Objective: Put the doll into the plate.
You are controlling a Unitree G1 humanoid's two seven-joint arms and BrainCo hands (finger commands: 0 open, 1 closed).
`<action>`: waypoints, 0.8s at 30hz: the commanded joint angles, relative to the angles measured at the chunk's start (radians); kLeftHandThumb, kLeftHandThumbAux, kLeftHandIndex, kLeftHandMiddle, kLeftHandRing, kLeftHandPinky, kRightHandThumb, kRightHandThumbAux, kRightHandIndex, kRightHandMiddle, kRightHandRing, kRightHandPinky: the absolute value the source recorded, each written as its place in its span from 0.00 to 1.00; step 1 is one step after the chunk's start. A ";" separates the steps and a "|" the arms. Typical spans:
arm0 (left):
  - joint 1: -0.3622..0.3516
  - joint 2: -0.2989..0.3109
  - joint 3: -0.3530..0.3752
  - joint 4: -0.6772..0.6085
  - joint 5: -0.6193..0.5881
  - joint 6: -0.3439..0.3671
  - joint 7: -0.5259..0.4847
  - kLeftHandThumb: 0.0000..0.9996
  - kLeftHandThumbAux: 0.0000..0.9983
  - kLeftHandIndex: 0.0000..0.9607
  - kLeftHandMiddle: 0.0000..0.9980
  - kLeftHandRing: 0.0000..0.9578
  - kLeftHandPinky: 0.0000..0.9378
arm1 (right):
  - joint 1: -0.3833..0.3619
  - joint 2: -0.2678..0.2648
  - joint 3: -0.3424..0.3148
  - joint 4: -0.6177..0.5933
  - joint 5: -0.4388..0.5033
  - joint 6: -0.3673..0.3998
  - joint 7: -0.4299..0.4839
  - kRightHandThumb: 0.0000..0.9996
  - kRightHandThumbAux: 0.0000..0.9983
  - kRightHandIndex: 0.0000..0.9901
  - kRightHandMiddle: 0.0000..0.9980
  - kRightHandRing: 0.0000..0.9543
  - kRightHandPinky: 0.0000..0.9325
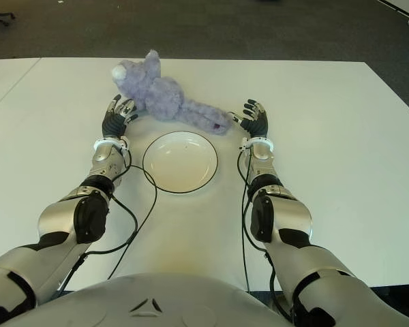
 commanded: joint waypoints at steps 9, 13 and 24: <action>0.135 -0.044 -0.029 0.090 0.033 0.062 0.021 0.05 0.64 0.00 0.17 0.23 0.27 | 0.137 0.047 0.011 0.092 -0.003 0.107 0.013 0.06 0.90 0.17 0.20 0.20 0.19; 0.133 -0.040 -0.037 0.091 0.045 0.062 0.031 0.04 0.63 0.00 0.17 0.23 0.27 | 0.137 0.047 0.010 0.092 -0.001 0.109 0.010 0.06 0.91 0.17 0.21 0.20 0.21; 0.097 0.015 0.007 0.079 0.005 0.009 0.093 0.16 0.56 0.00 0.11 0.18 0.23 | 0.138 0.049 0.009 0.092 0.000 0.103 0.011 0.11 0.91 0.18 0.22 0.21 0.18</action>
